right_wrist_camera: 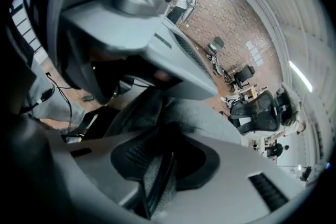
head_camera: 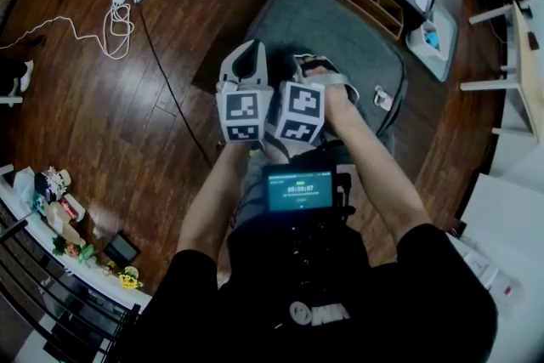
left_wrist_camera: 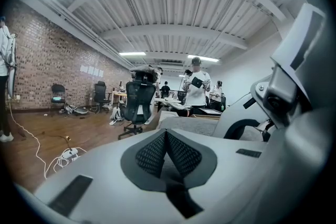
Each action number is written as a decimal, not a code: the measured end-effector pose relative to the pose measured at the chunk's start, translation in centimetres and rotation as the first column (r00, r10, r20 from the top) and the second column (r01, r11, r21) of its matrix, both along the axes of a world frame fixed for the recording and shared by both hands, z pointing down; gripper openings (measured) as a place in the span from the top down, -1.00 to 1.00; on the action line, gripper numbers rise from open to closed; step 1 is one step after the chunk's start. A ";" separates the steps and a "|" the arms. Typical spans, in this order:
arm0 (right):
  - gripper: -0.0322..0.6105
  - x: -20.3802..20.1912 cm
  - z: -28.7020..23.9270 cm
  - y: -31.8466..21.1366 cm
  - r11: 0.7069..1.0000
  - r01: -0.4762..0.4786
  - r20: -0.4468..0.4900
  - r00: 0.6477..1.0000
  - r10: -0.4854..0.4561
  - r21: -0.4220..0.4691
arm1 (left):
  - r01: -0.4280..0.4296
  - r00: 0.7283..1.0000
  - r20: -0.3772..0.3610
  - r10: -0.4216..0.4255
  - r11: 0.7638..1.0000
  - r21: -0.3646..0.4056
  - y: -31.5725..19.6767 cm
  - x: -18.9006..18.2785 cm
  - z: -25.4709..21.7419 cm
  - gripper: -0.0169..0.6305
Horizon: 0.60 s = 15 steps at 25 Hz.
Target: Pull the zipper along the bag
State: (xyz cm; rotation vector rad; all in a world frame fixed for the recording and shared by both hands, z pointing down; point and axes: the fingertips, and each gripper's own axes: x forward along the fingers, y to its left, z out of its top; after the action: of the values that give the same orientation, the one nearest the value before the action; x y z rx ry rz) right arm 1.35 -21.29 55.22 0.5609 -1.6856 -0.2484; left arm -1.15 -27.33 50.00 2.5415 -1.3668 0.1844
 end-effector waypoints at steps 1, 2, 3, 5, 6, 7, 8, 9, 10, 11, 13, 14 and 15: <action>0.60 0.1 -0.2 -0.1 1.000 -0.009 0.012 1.000 0.008 0.025 | 0.003 1.000 0.000 -0.003 1.000 0.000 -0.1 -0.2 0.0 0.95; 0.71 0.4 -0.3 -0.2 0.999 -0.027 0.032 0.999 0.026 0.047 | 0.006 1.000 -0.001 -0.006 1.000 0.000 -0.1 -0.4 0.0 0.95; 0.71 0.7 -0.4 -0.3 0.997 -0.055 0.056 0.997 0.052 0.058 | 0.007 1.000 -0.002 -0.007 1.000 0.000 -0.1 -0.6 0.0 0.95; 0.72 0.9 -0.8 -0.4 0.992 -0.108 0.111 0.989 0.101 0.064 | 0.006 1.000 -0.005 -0.006 1.000 0.001 -0.2 -0.6 -0.1 0.95; 0.72 0.9 -1.1 -0.5 0.989 -0.134 0.147 0.982 0.123 0.067 | 0.004 1.000 -0.007 -0.004 1.000 0.002 -0.1 -0.6 -0.1 0.95; 0.72 0.9 -1.6 -0.6 0.983 -0.168 0.193 0.969 0.152 0.068 | 0.001 1.000 -0.009 -0.001 1.000 0.003 -0.1 -0.5 -0.2 0.95; 0.72 1.1 -2.0 -0.7 0.975 -0.212 0.248 0.950 0.191 0.062 | -0.004 1.000 -0.009 0.004 1.000 0.005 0.0 -0.4 -0.2 0.95; 0.72 1.4 -2.3 -0.8 0.963 -0.263 0.301 0.924 0.236 0.052 | -0.009 1.000 -0.008 0.009 1.000 0.008 0.0 -0.2 -0.3 0.95; 0.74 1.8 -2.6 -0.8 0.950 -0.310 0.340 0.898 0.280 0.039 | -0.013 1.000 -0.007 0.013 1.000 0.010 0.0 -0.1 -0.4 0.95; 0.77 2.1 -2.8 -0.8 0.938 -0.346 0.362 0.878 0.313 0.028 | -0.016 1.000 -0.006 0.016 1.000 0.009 0.0 0.0 -0.4 0.95; 0.77 2.5 -2.8 -0.8 0.928 -0.373 0.361 0.868 0.340 0.024 | -0.023 1.000 -0.003 0.023 1.000 0.006 0.1 0.2 -0.2 0.95; 0.77 2.5 -2.6 -0.9 0.926 -0.376 0.351 0.870 0.345 0.023 | -0.026 1.000 -0.001 0.026 1.000 0.004 0.1 0.3 -0.2 0.95; 0.77 2.5 -2.4 -1.1 0.924 -0.382 0.342 0.871 0.354 0.017 | -0.028 1.000 0.001 0.028 1.000 0.003 0.1 0.4 -0.1 0.95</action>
State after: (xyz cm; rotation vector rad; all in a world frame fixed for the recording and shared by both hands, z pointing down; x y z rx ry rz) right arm 3.87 -22.42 52.86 1.0212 -1.8551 0.0603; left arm -0.79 -27.28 49.89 2.5641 -1.3329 0.1888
